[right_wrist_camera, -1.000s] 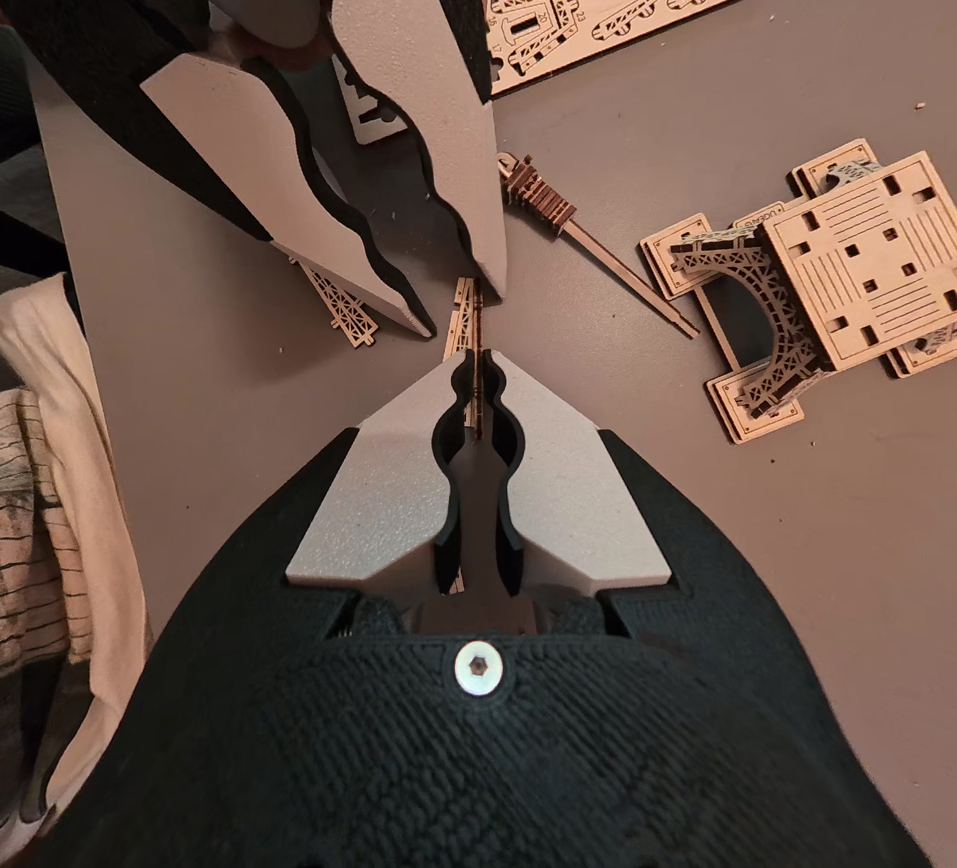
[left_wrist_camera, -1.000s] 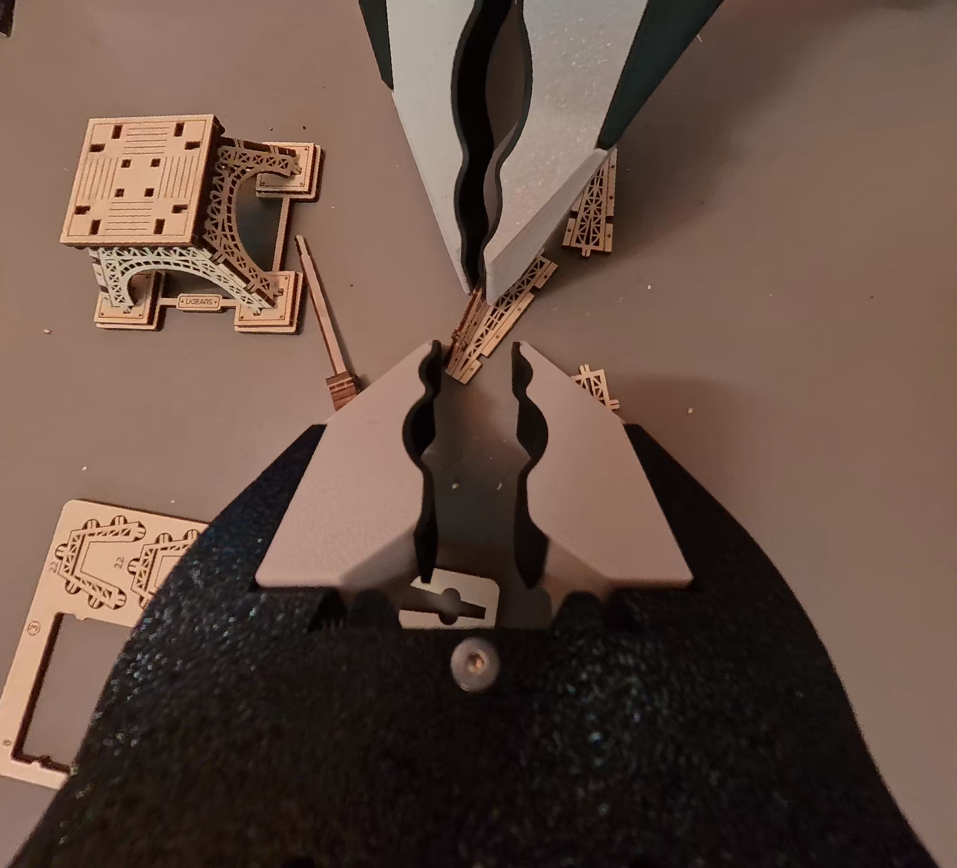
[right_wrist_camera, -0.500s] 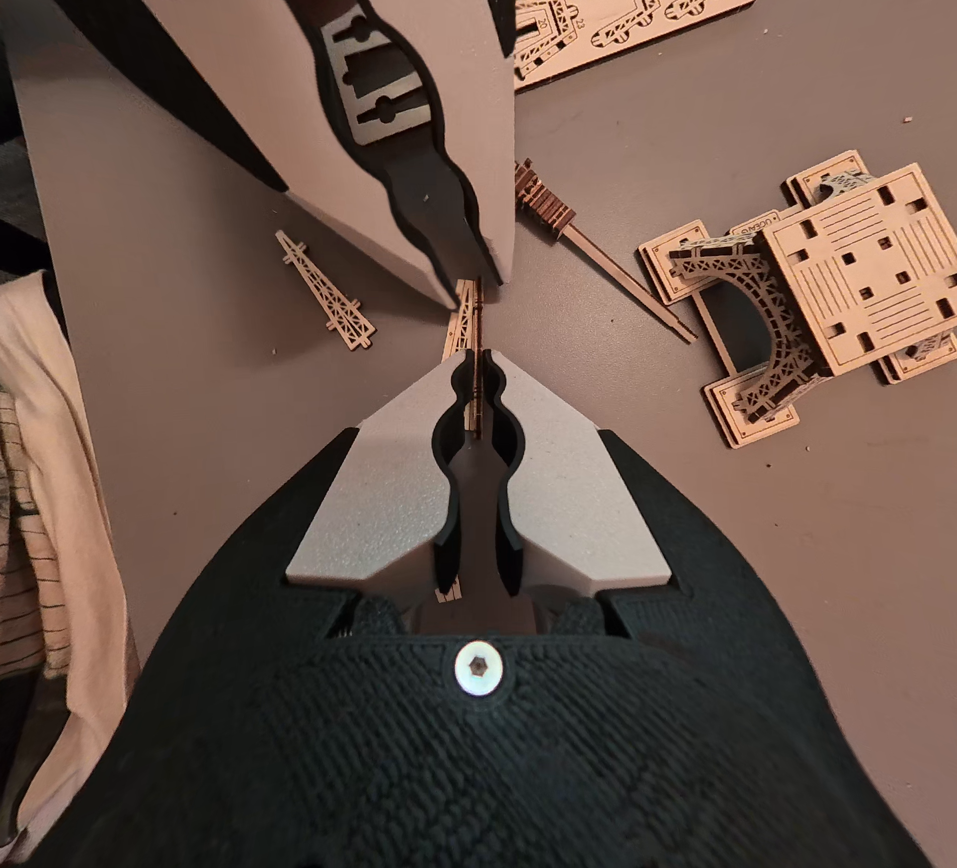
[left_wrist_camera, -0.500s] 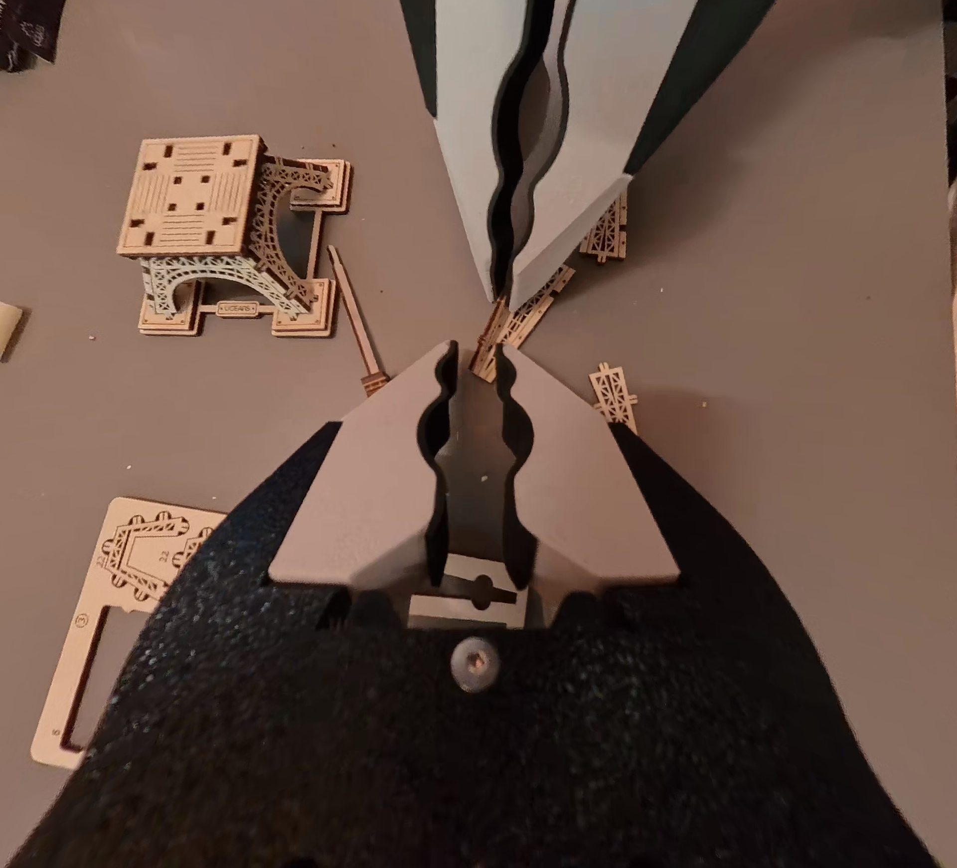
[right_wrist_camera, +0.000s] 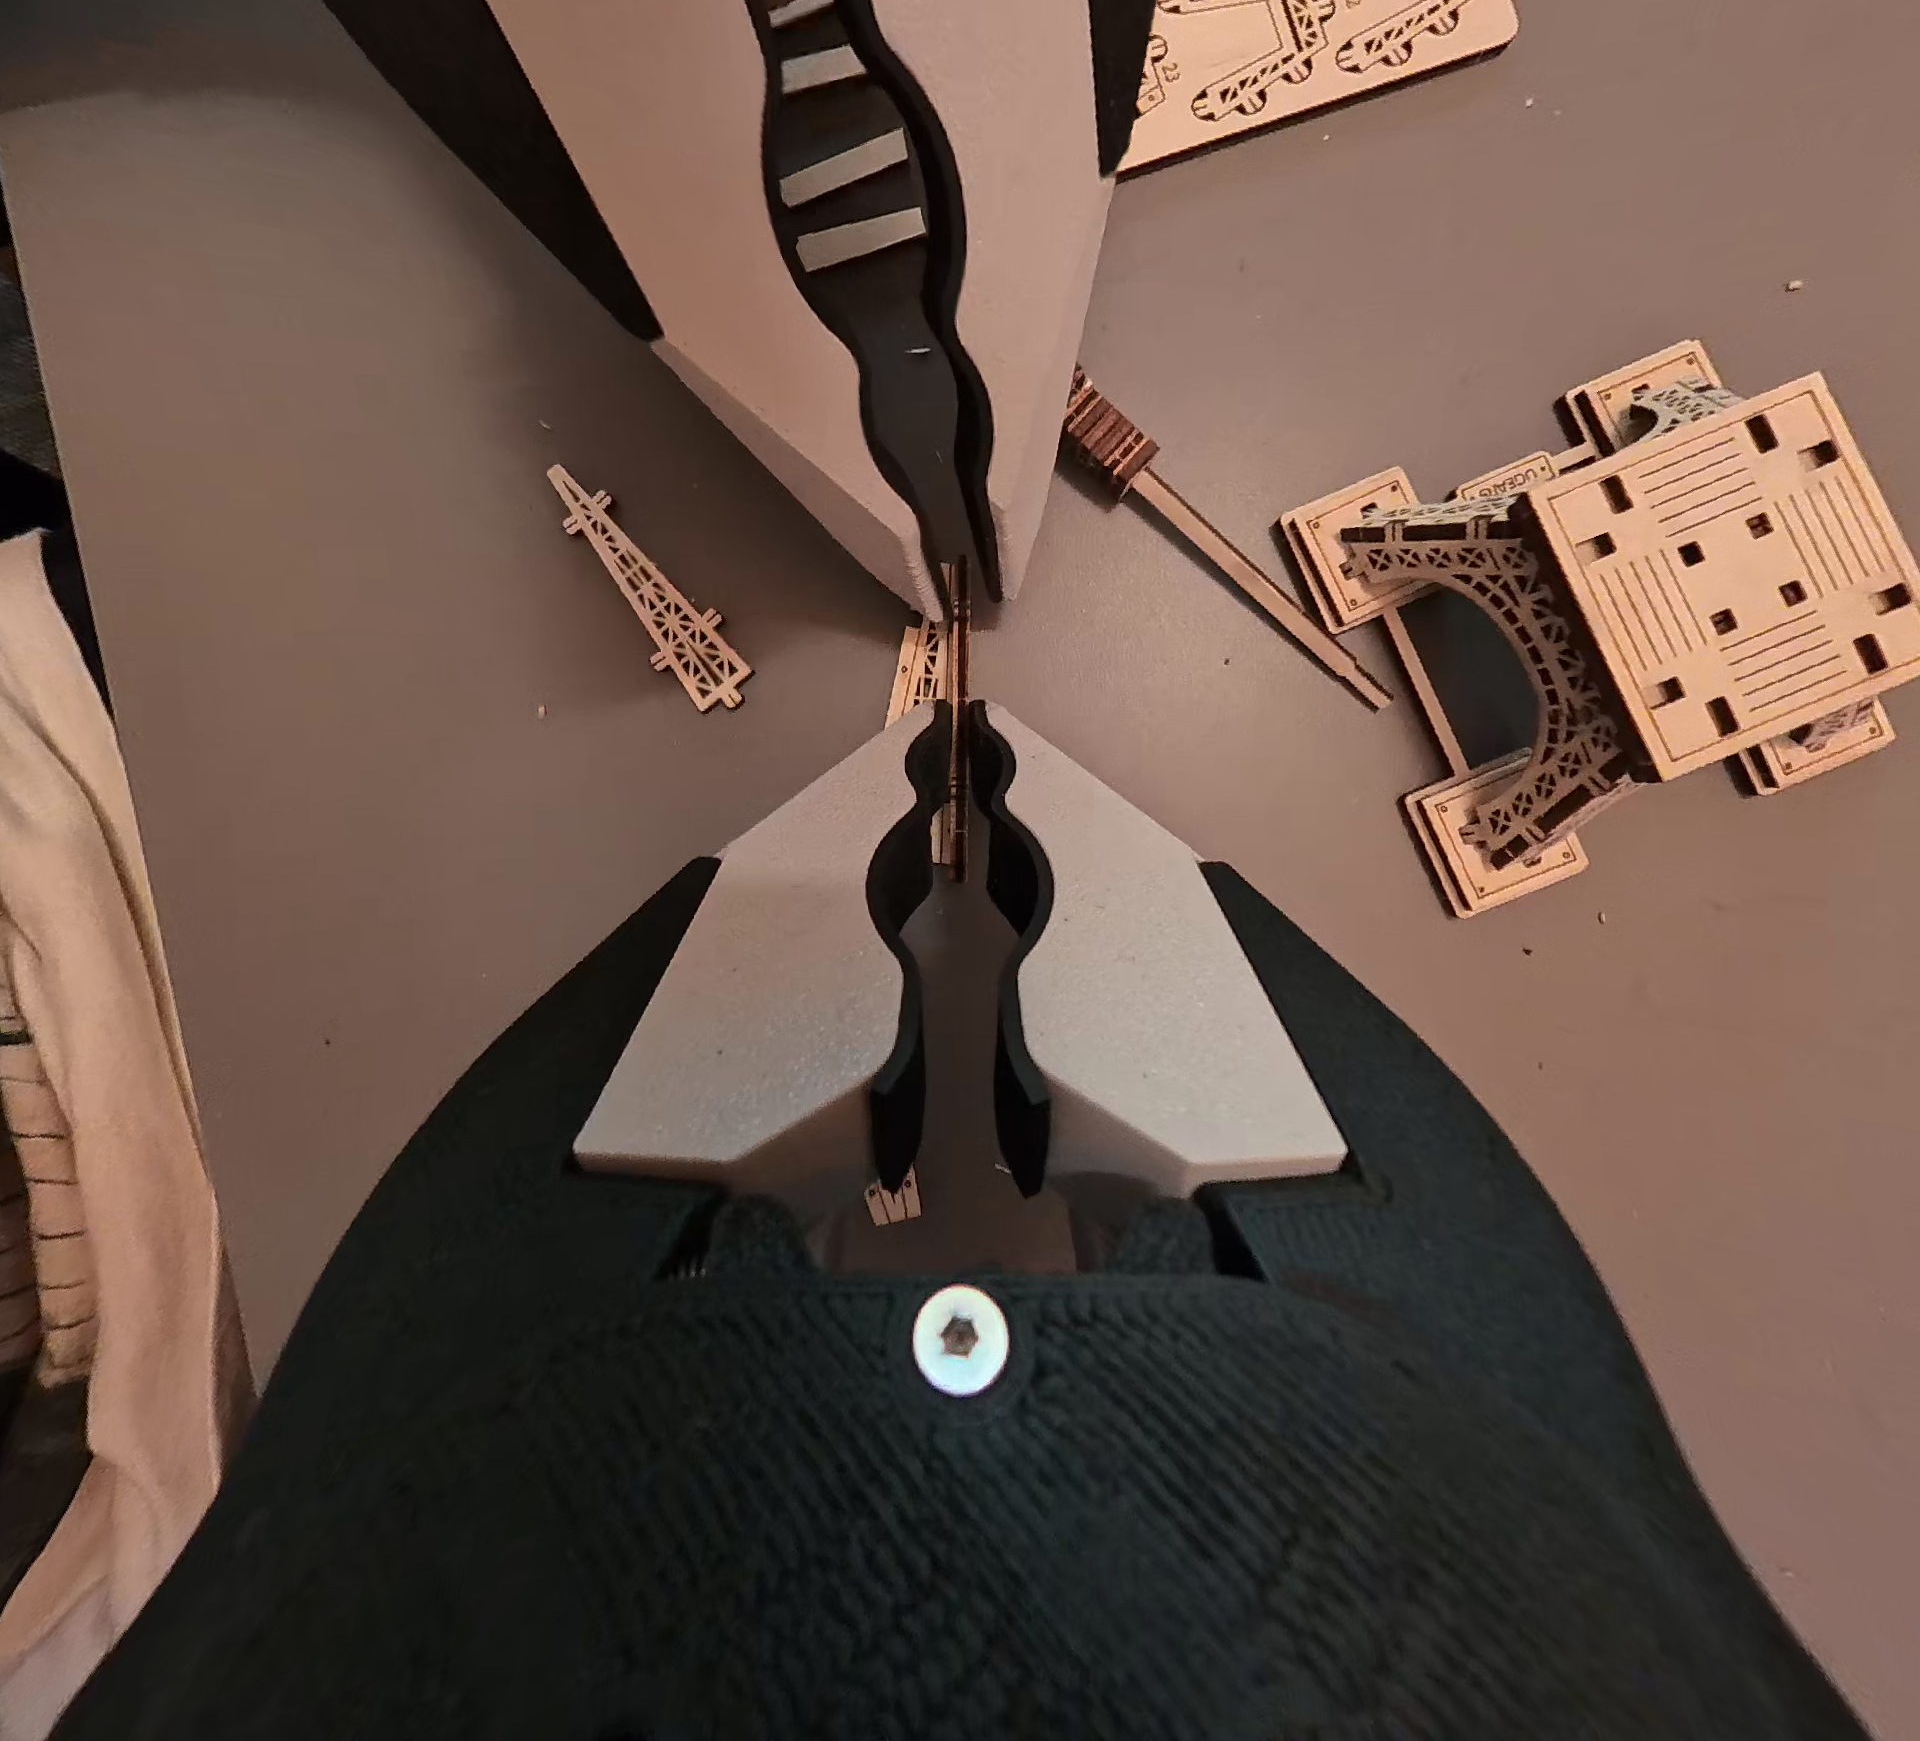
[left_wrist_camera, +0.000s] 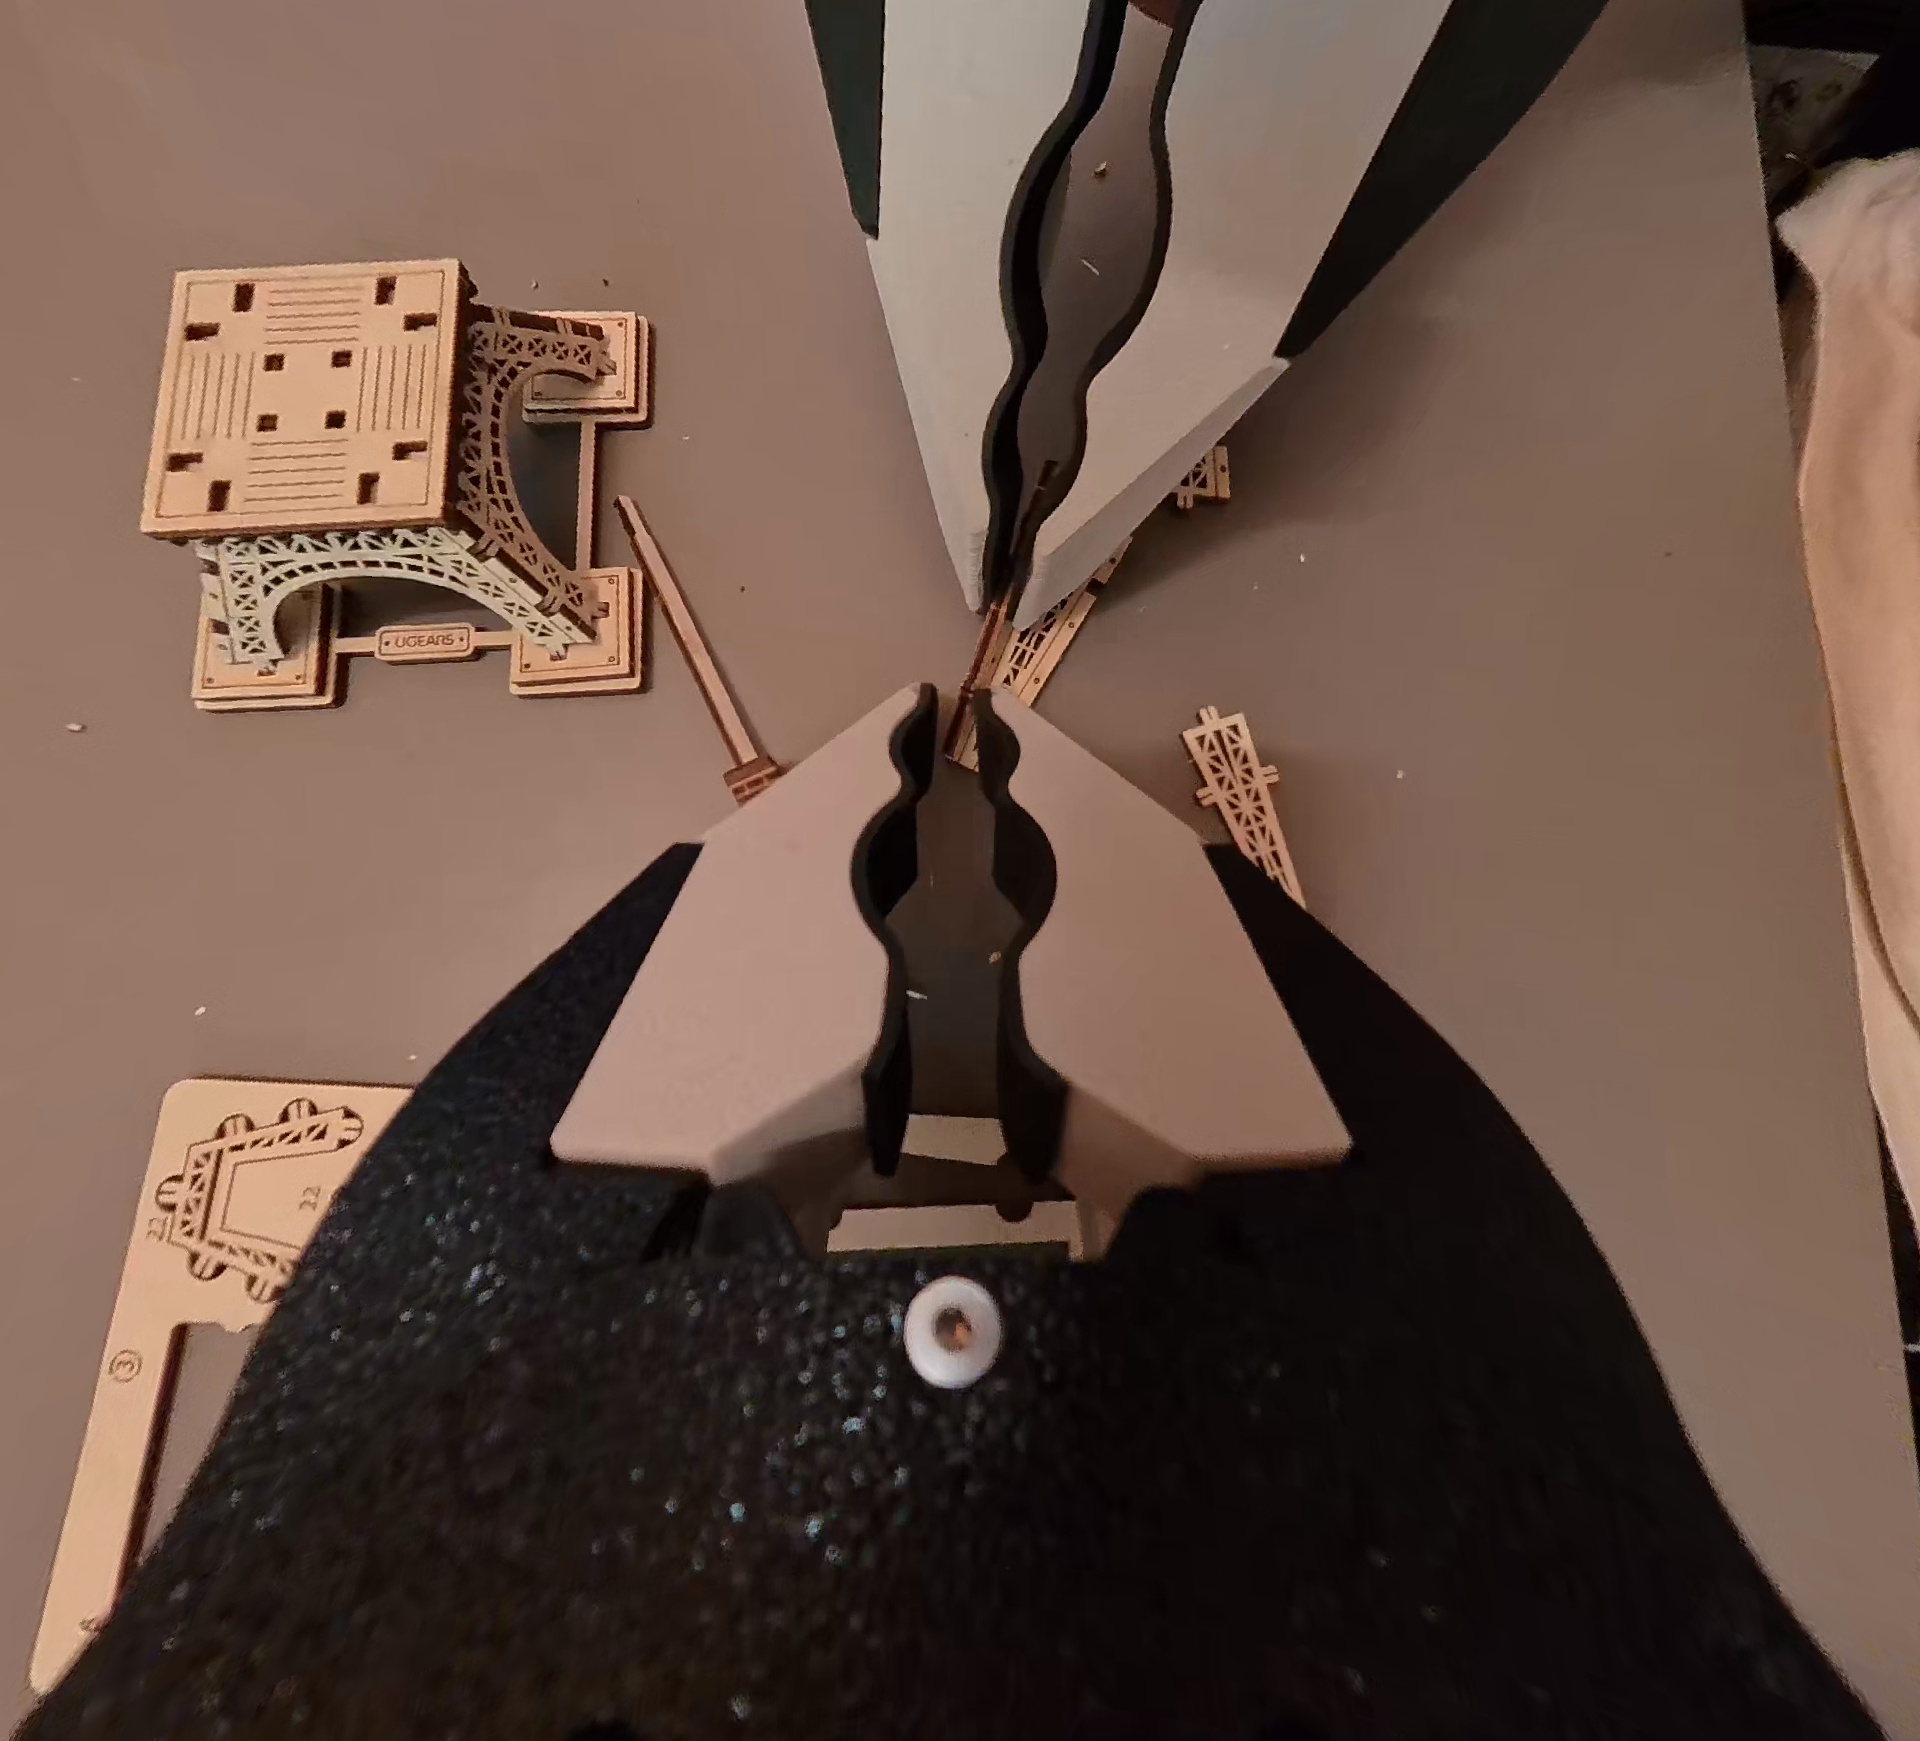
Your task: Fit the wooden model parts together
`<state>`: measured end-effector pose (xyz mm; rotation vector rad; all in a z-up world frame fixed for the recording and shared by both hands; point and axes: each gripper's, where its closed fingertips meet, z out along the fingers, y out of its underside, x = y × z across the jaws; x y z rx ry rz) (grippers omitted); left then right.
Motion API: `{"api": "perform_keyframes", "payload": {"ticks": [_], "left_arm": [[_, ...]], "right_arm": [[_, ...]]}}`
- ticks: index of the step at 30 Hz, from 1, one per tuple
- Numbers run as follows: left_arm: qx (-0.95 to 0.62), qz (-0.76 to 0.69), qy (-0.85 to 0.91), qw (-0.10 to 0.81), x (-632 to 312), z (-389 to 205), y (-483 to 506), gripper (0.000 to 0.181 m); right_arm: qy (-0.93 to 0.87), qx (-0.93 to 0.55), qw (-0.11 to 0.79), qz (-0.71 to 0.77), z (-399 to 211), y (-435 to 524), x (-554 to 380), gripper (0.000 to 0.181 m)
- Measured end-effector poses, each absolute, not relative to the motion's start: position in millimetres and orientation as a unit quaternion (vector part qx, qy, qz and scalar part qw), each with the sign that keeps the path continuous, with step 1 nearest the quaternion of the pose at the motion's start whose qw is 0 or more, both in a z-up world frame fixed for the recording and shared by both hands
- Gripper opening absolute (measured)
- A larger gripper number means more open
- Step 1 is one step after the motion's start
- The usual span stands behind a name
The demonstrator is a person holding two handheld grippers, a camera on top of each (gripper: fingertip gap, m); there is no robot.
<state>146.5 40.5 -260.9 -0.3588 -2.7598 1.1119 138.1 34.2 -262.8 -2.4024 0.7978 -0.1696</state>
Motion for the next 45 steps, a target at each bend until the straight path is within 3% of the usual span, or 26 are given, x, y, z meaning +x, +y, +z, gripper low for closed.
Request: {"api": "perform_keyframes", "payload": {"ticks": [17, 37, 45], "left_arm": [[-0.144, 0.363, -0.918, 0.067, 149.6, -264.1, 40.9, 0.002], [-0.243, 0.213, -0.945, 0.044, 150.7, -268.8, 42.6, 0.002], [-0.211, 0.269, -0.938, 0.049, 152.7, -259.8, 43.7, 0.004]], "right_arm": [[0.288, -0.91, 0.283, -0.092, -263.2, 33.6, 143.4, 0.001], [0.312, -0.89, 0.311, -0.115, -265.1, 34.2, 144.1, 0.001], [0.314, -0.887, 0.324, -0.099, -264.6, 36.0, 144.4, 0.001]]}}
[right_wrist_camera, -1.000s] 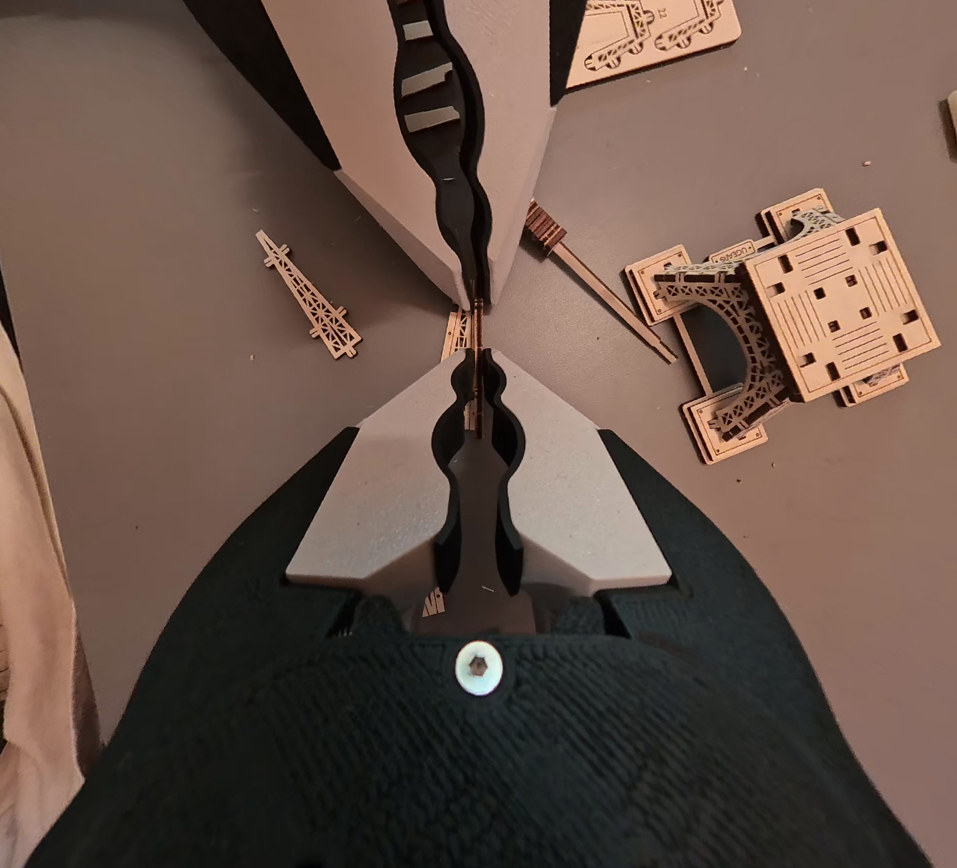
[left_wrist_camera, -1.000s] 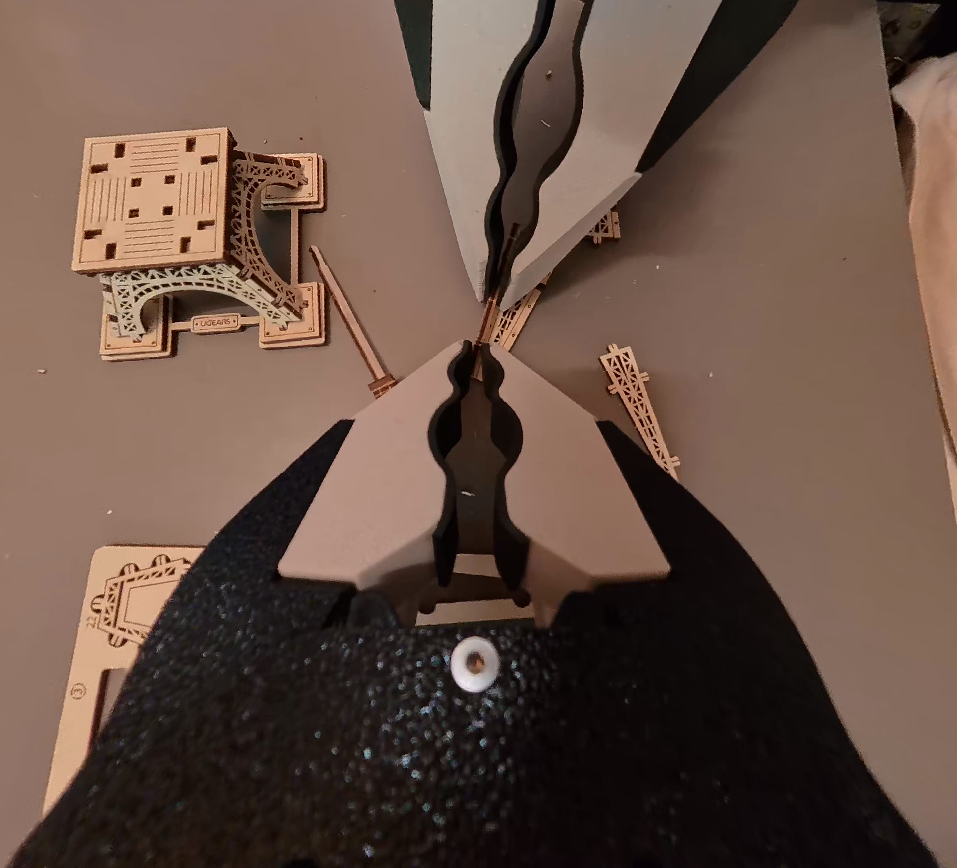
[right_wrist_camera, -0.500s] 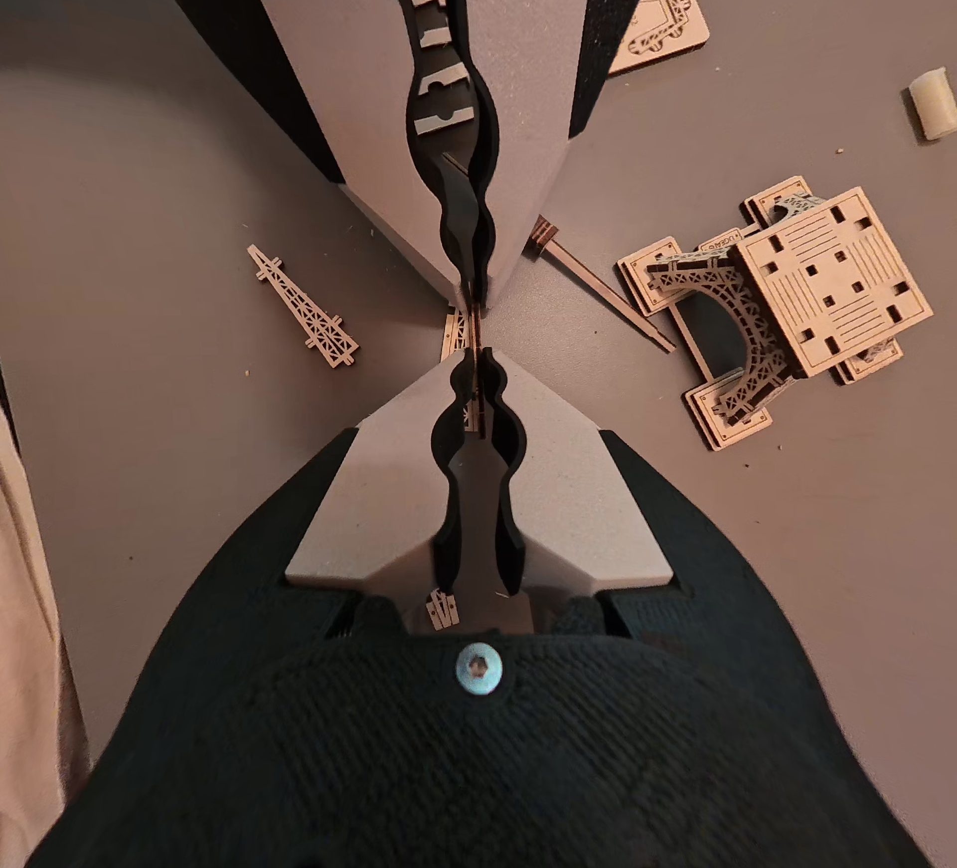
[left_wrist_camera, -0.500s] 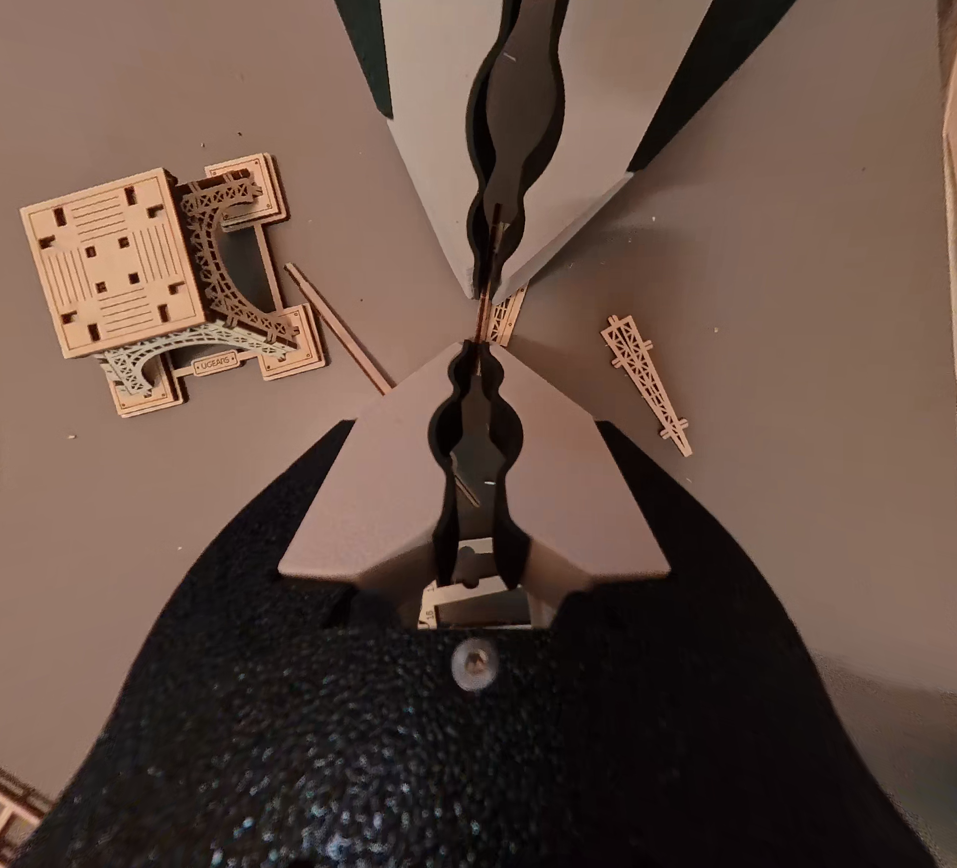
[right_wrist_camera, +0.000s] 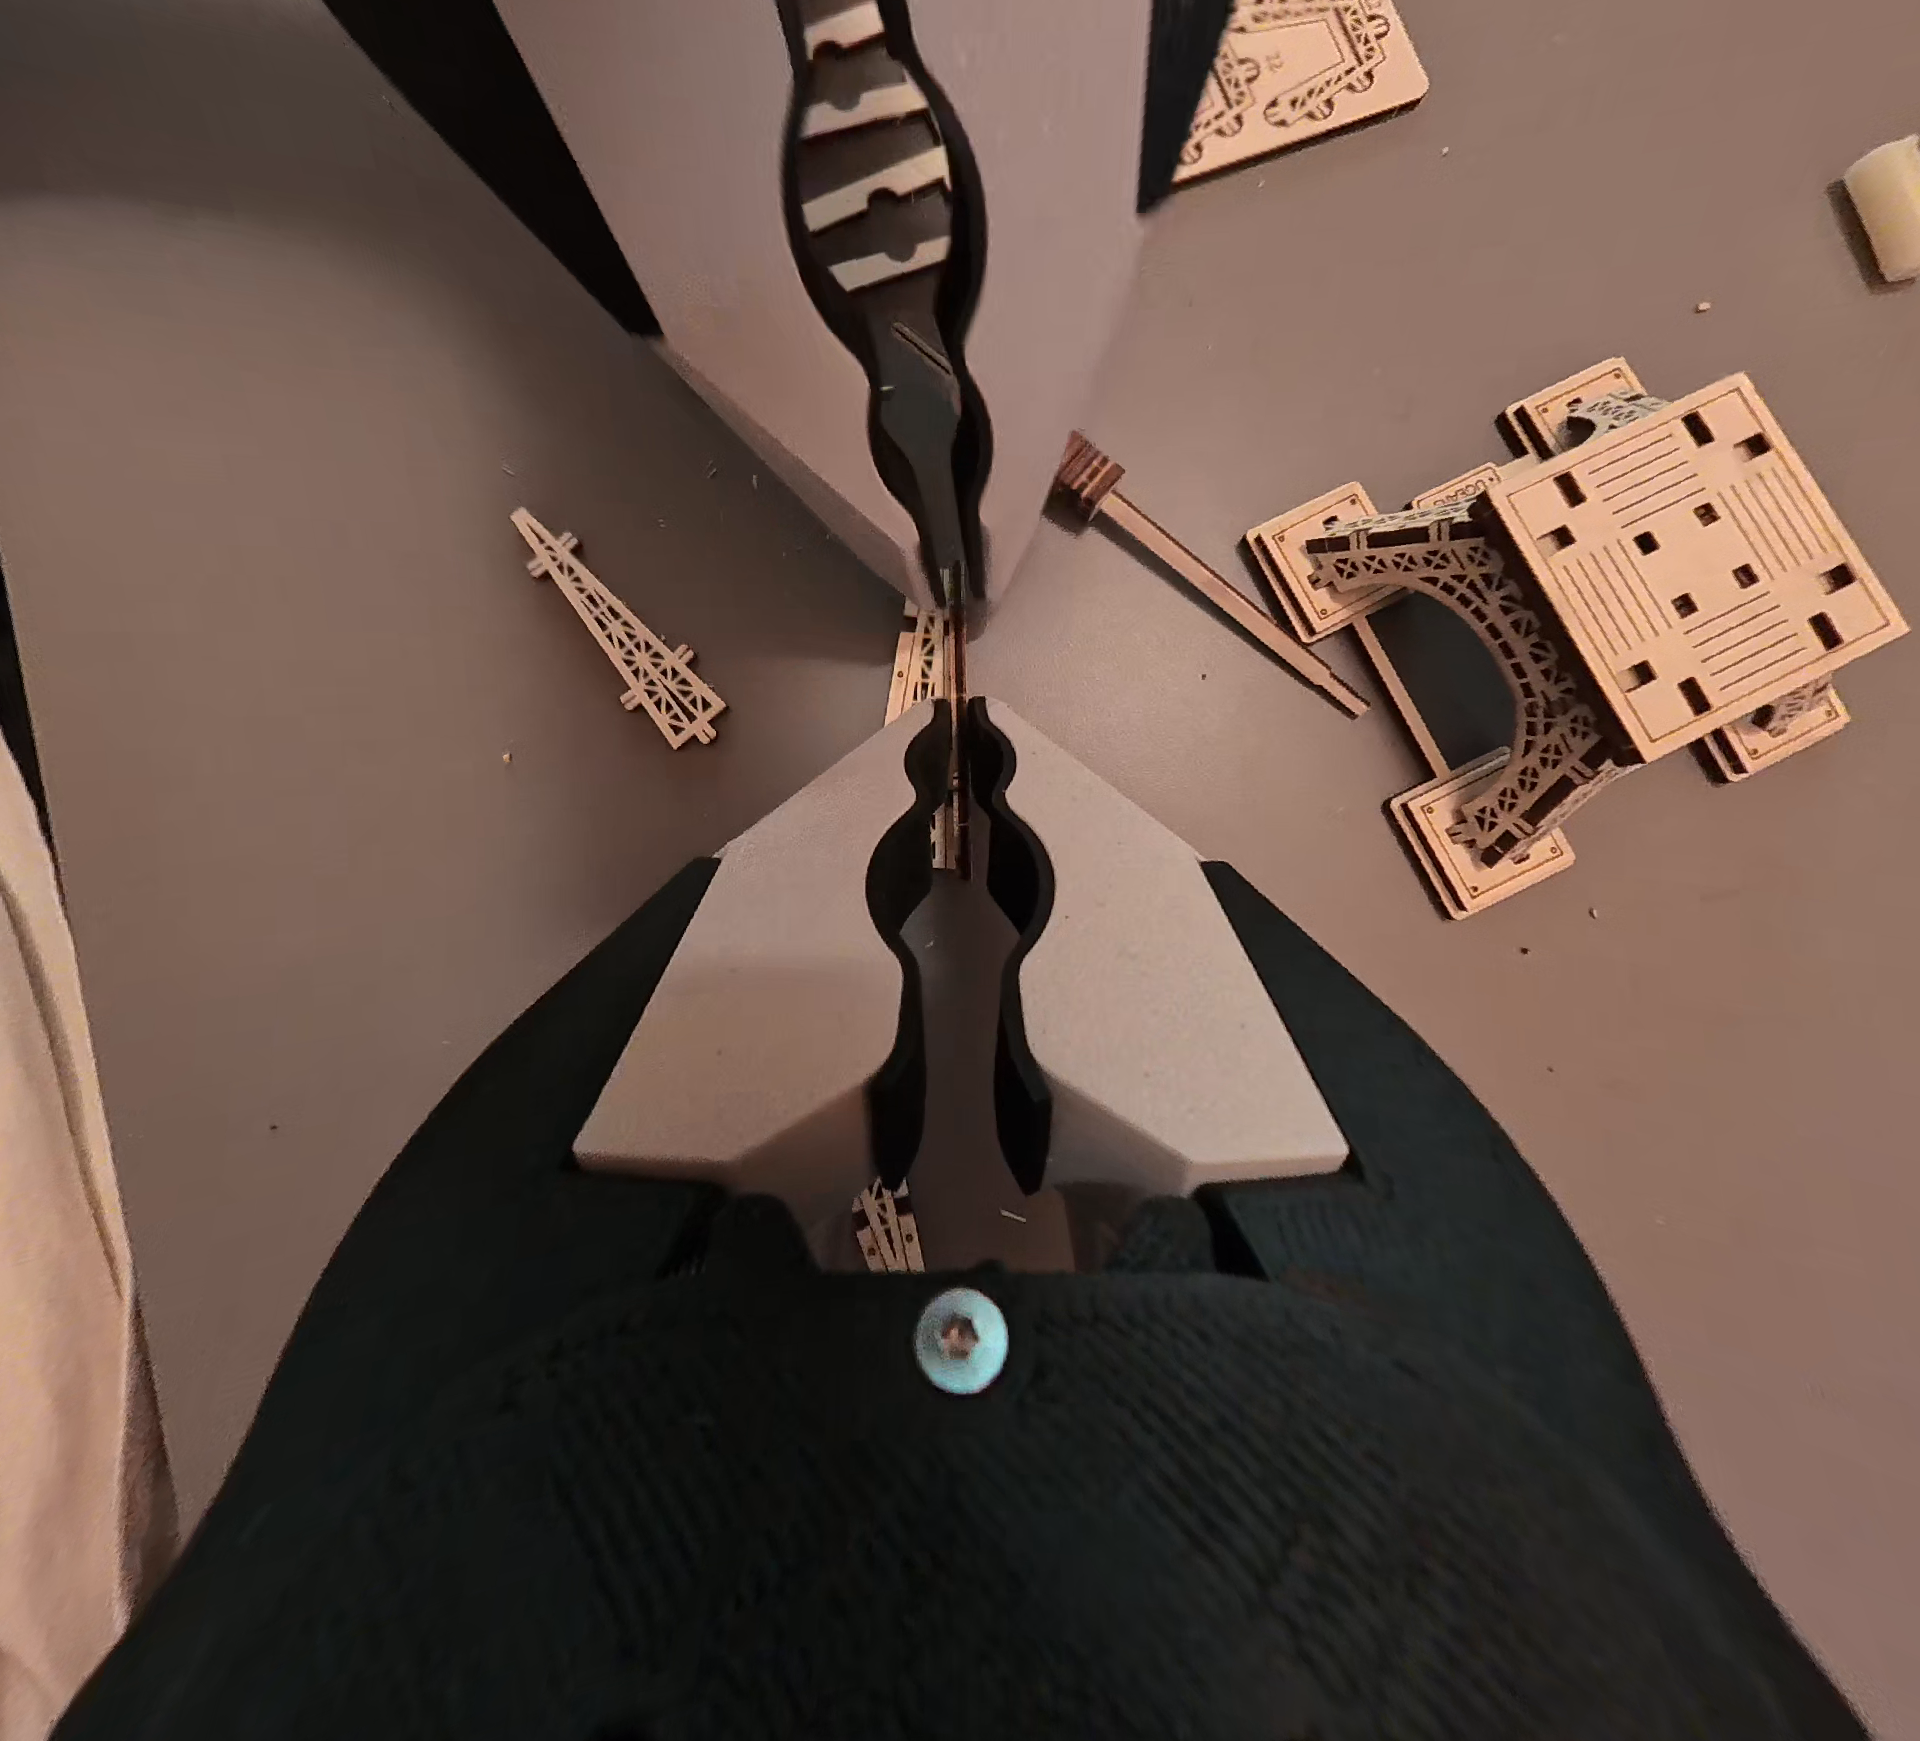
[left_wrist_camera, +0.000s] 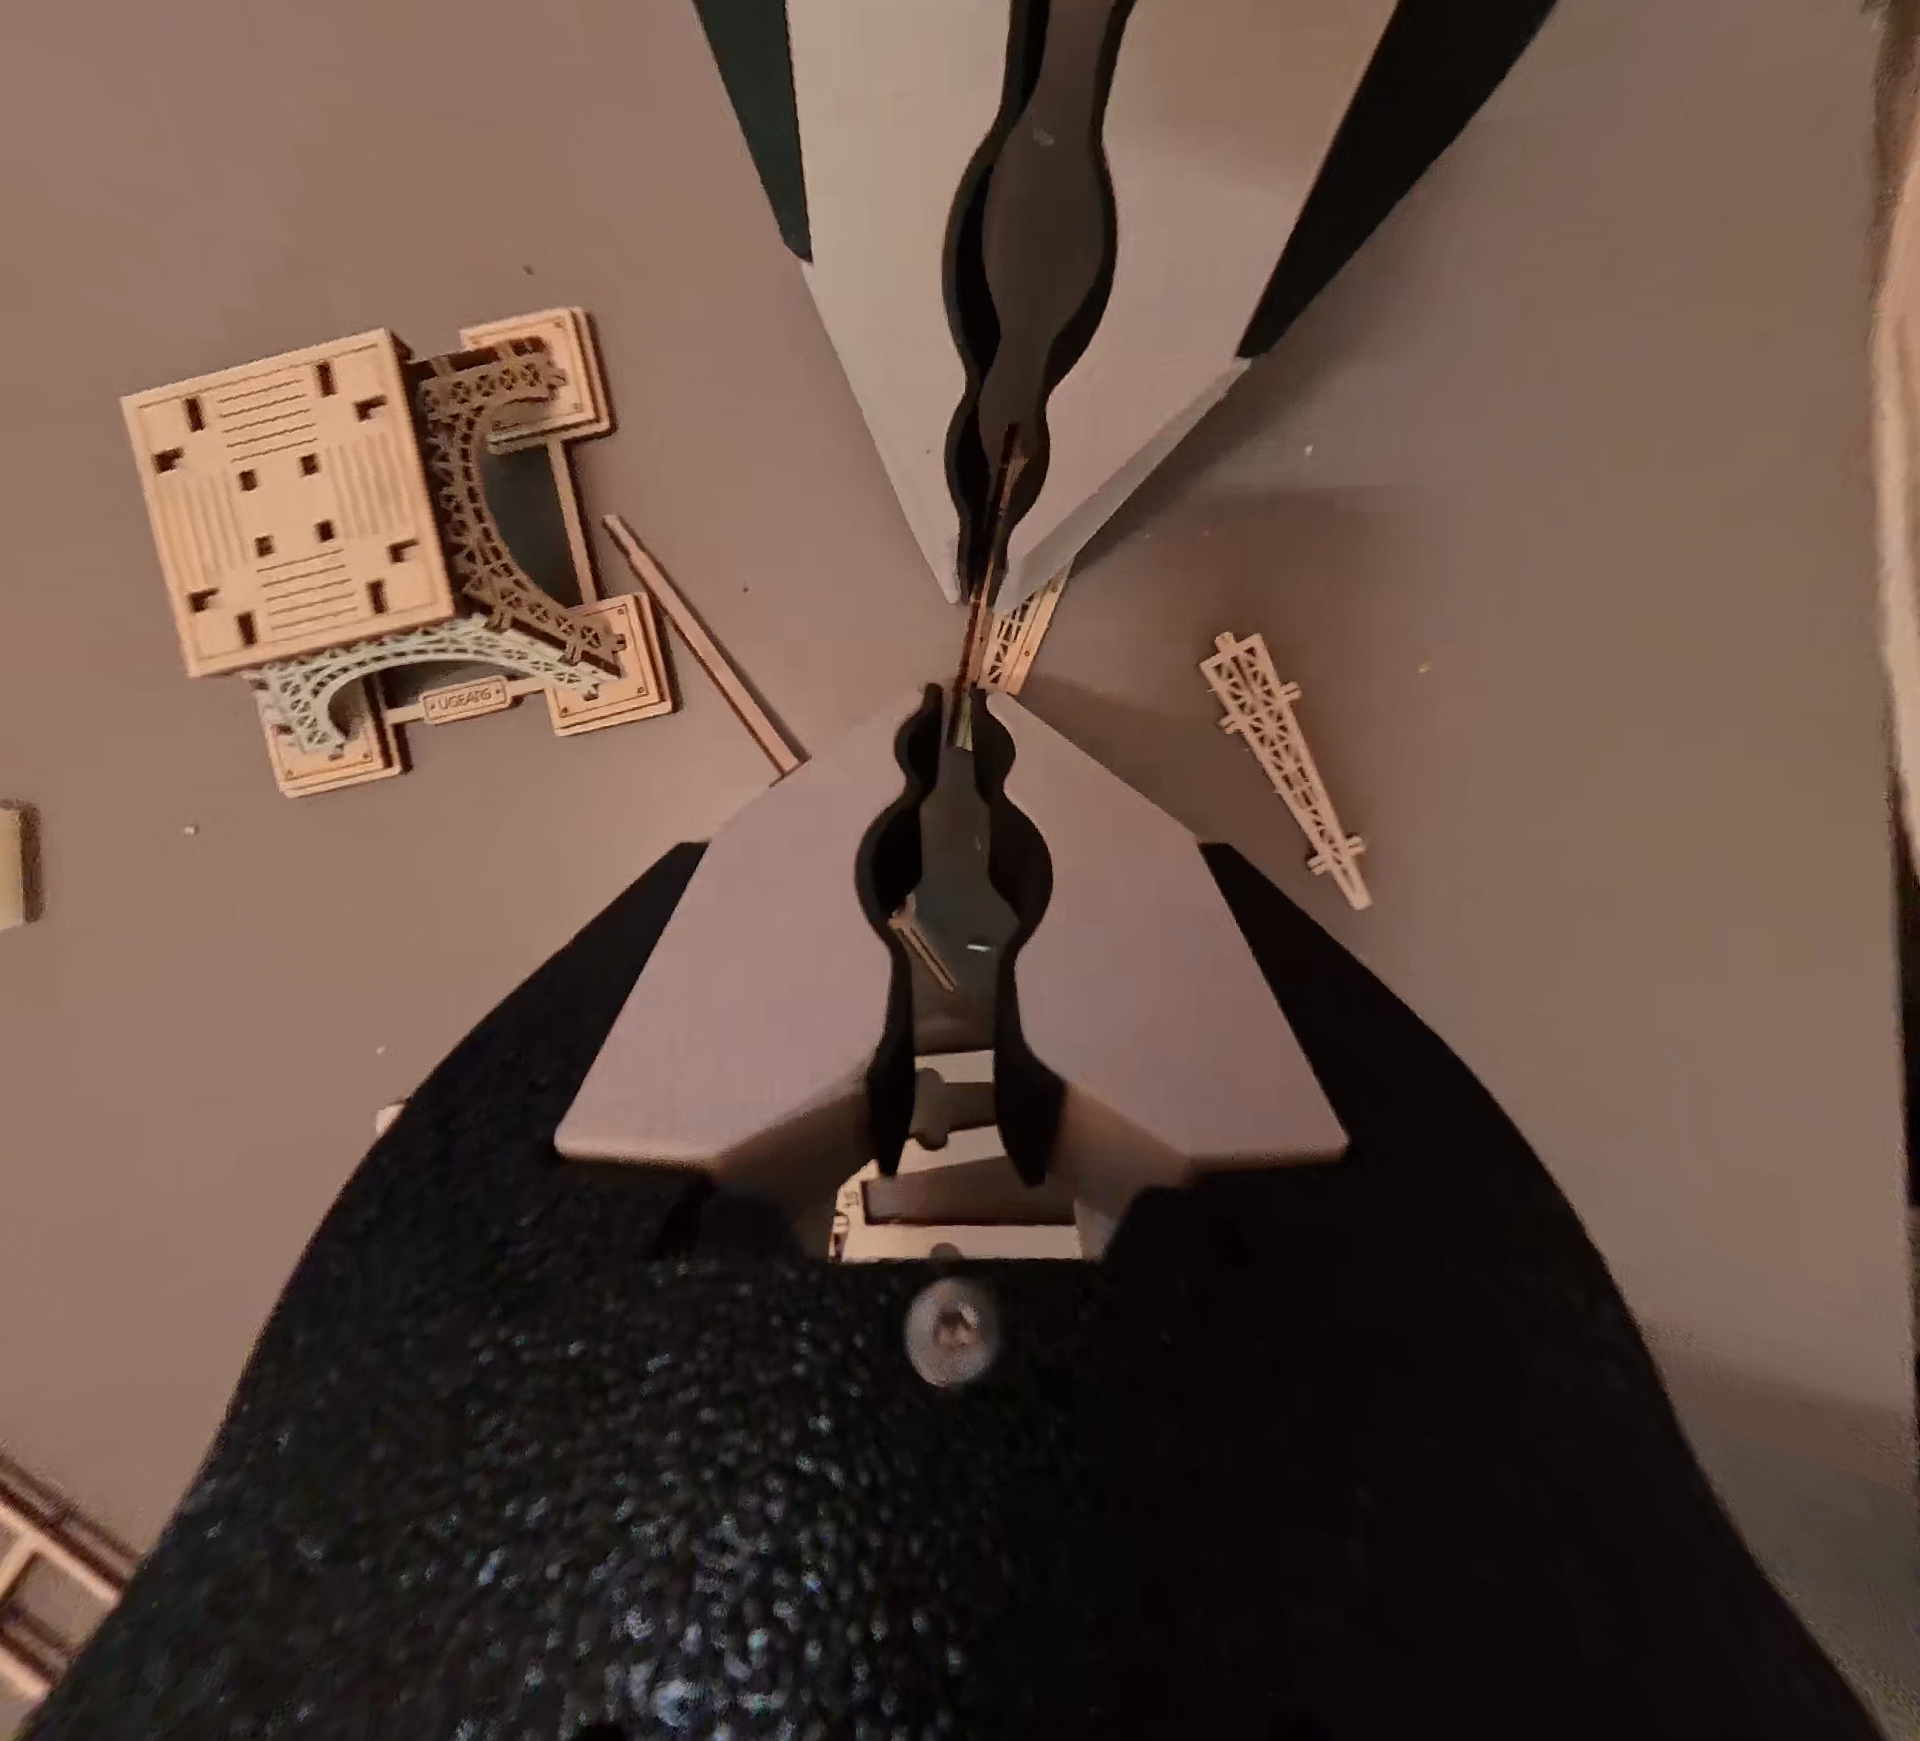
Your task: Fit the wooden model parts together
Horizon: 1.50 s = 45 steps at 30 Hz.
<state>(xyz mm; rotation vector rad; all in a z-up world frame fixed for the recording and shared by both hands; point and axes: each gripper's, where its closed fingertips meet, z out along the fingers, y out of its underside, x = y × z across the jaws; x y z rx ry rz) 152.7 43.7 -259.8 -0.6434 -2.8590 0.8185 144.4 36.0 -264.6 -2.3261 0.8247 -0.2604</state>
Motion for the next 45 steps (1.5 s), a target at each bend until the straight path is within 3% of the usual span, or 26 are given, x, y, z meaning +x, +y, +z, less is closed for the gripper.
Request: {"api": "perform_keyframes", "payload": {"ticks": [5, 10, 13, 16, 20, 24, 45], "left_arm": [[-0.181, 0.342, -0.92, 0.068, 151.5, -236.7, 49.9, 0.012], [-0.174, 0.316, -0.932, 0.033, 157.2, -249.1, 49.7, 0.011], [-0.182, 0.294, -0.938, 0.013, 158.9, -255.8, 51.4, 0.009], [-0.18, 0.298, -0.937, 0.009, 158.9, -252.6, 52.7, 0.008], [-0.19, 0.325, -0.926, 0.013, 147.2, -237.2, 45.8, 0.008], [-0.227, 0.294, -0.929, 0.004, 136.2, -244.5, 35.9, 0.01], [-0.248, 0.238, -0.939, 0.022, 127.8, -261.6, 20.7, 0.002]], "right_arm": [[0.32, -0.882, 0.333, -0.099, -264.6, 36.0, 144.4, 0.001], [0.307, -0.889, 0.327, -0.088, -264.6, 38.1, 141.7, 0.001], [0.302, -0.891, 0.329, -0.086, -260.5, 37.5, 139.6, 0.022], [0.284, -0.889, 0.344, -0.102, -244.6, 34.4, 137.2, 0.032], [0.294, -0.885, 0.337, -0.126, -232.4, 10.4, 128.8, 0.009], [0.309, -0.87, 0.371, -0.1, -240.8, 15.2, 118.7, 0.012], [0.297, -0.872, 0.372, -0.111, -255.5, 24.7, 126.9, 0.001]]}}
